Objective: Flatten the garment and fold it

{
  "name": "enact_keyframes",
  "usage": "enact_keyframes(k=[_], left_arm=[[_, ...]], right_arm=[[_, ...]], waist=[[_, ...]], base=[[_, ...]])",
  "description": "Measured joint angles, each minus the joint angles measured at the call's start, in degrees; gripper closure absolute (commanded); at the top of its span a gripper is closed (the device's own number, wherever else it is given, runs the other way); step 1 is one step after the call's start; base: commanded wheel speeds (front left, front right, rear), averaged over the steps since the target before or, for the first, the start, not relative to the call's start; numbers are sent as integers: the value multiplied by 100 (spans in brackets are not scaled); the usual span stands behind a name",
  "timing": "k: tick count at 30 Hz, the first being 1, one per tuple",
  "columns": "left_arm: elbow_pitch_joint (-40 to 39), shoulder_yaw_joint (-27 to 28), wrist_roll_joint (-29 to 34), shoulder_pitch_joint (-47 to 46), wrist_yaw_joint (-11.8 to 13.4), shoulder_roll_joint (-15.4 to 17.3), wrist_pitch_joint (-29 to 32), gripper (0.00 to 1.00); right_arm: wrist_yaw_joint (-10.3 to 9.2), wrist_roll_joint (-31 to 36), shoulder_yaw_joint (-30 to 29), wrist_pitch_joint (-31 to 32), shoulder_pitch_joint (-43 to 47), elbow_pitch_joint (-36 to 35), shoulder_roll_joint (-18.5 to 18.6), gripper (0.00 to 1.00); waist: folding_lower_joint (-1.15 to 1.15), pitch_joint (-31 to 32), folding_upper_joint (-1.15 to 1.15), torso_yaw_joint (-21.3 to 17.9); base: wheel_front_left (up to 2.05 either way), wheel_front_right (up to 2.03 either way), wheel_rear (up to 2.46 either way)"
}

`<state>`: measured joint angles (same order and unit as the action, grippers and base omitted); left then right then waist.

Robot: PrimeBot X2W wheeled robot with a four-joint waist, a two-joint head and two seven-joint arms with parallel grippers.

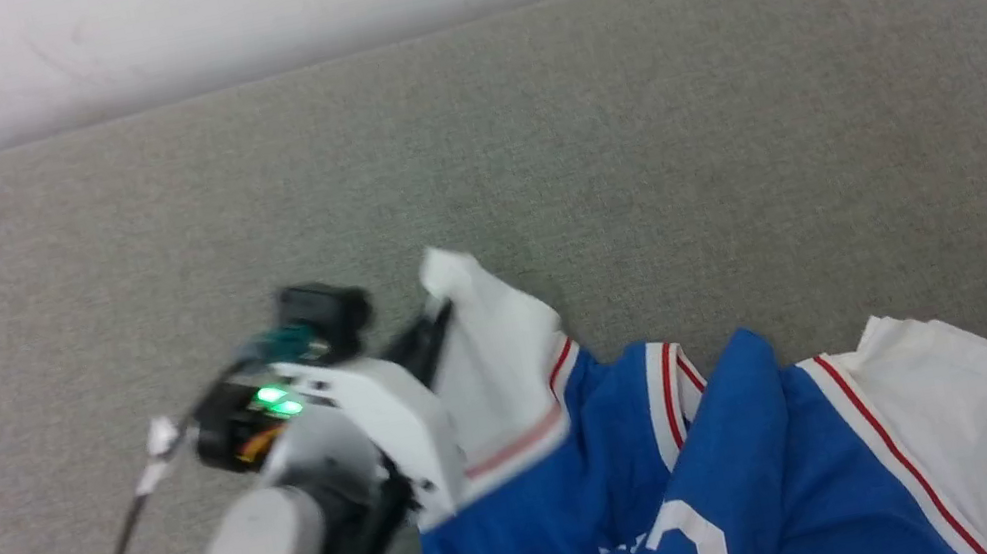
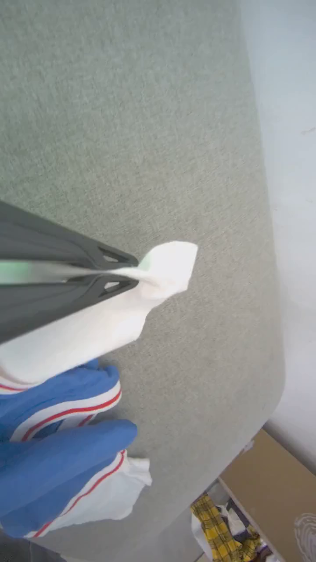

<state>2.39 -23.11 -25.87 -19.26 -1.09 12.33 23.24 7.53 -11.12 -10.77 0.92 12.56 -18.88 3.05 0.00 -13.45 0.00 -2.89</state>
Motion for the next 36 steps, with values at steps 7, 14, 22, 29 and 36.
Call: enact_keyframes(k=[7,14,22,29,36], left_arm=[[-619,1370,-146,475,922,468,-461,100],[-1321,2193,-311,2344,1521,642,-811,100],[-1748,1841,-436,2424,1417,318,-915,100],[-1937,1706,-369,2011,1367,318,-914,100],[-2001,1523,-368,1784,1315,280,-867,100]], right_arm=[[0,-5,-26,13,3,-3,-1,0],[0,-9,-153,111,121,25,0,0],[0,234,237,854,-344,-146,-1,0],[1,360,854,2862,-1373,51,323,0],[0,-151,1104,4372,-1762,592,1117,0]], waist=[[0,248,0,202],[-1,240,0,353],[-1,28,0,567],[0,-303,0,620],[0,-646,0,773]], base=[[0,0,0],[0,0,0],[0,0,0],[0,0,0],[0,0,0]])
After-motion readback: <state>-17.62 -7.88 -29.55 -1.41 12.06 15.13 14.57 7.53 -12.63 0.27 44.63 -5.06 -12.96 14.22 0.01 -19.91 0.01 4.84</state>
